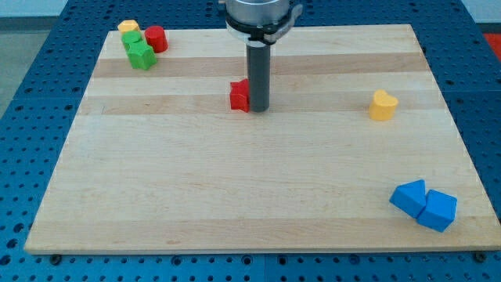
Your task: Push the red star into the green star
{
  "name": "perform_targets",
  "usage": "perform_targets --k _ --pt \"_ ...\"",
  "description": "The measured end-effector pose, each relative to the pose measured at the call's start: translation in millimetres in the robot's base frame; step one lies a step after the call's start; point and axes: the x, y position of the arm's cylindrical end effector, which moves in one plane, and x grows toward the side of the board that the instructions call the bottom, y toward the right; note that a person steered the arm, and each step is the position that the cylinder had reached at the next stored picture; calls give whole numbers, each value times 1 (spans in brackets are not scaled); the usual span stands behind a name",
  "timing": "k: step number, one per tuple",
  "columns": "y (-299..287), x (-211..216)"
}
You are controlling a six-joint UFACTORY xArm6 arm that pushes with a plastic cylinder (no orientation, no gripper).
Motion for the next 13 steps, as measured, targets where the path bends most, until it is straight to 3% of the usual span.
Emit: perform_targets --k 3,7,10,13 --pt "-64 -34" --pt "-161 -46" --pt "-104 -51" --pt "-107 -103"
